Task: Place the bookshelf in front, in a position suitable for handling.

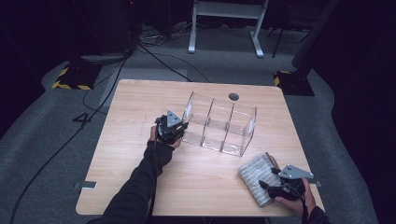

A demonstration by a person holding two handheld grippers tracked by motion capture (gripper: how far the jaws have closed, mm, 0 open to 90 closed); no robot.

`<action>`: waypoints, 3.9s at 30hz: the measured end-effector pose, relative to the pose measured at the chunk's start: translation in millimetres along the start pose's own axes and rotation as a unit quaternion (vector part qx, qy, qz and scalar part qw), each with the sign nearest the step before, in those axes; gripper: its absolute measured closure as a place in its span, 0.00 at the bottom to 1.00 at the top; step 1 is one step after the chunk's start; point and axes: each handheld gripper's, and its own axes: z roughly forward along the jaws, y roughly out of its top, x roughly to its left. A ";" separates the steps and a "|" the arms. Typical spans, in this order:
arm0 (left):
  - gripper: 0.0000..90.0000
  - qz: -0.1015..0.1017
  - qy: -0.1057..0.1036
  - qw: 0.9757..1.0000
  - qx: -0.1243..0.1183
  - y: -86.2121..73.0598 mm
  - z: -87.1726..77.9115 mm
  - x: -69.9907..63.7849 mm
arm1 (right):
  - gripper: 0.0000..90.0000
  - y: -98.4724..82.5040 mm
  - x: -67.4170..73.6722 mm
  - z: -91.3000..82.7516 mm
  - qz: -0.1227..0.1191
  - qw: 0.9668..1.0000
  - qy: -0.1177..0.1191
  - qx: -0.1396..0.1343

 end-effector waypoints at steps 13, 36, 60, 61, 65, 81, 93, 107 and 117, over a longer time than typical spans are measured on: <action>0.86 0.034 -0.009 0.999 0.014 -22.5 -45.9 8.5 | 0.30 -2.1 -3.8 -5.6 0.015 1.000 -0.005 0.000; 0.35 -0.052 -0.025 0.998 0.014 -36.8 -18.4 14.9 | 0.16 1.8 16.6 1.0 0.006 0.999 0.034 0.026; 0.87 -0.036 -0.016 0.999 0.015 -33.1 -9.0 20.6 | 0.74 6.4 14.8 -0.7 -0.026 0.998 0.049 0.028; 0.87 -0.035 -0.018 0.999 0.016 -33.7 -10.9 20.6 | 0.75 5.9 14.6 -1.0 -0.025 0.998 0.047 0.026; 0.87 -0.032 -0.016 0.999 0.022 -35.5 -16.8 17.4 | 0.77 5.1 15.2 -3.1 -0.032 0.998 0.042 0.015; 0.83 -0.016 -0.001 0.999 0.031 -55.7 -57.5 -7.2 | 0.80 54.9 26.5 -47.5 -0.036 0.987 0.040 -0.149; 0.56 0.020 -0.008 1.000 0.009 -70.4 -102.0 -34.6 | 0.79 52.7 41.9 -12.7 -0.048 0.991 0.054 -0.110; 0.42 0.029 0.008 0.999 0.026 -84.0 -118.8 -65.5 | 0.78 32.3 56.9 29.9 -0.066 0.995 0.066 -0.034; 0.41 0.062 -0.066 0.995 0.053 -81.1 -91.7 -76.4 | 0.78 33.3 56.9 27.4 -0.074 0.995 0.062 -0.033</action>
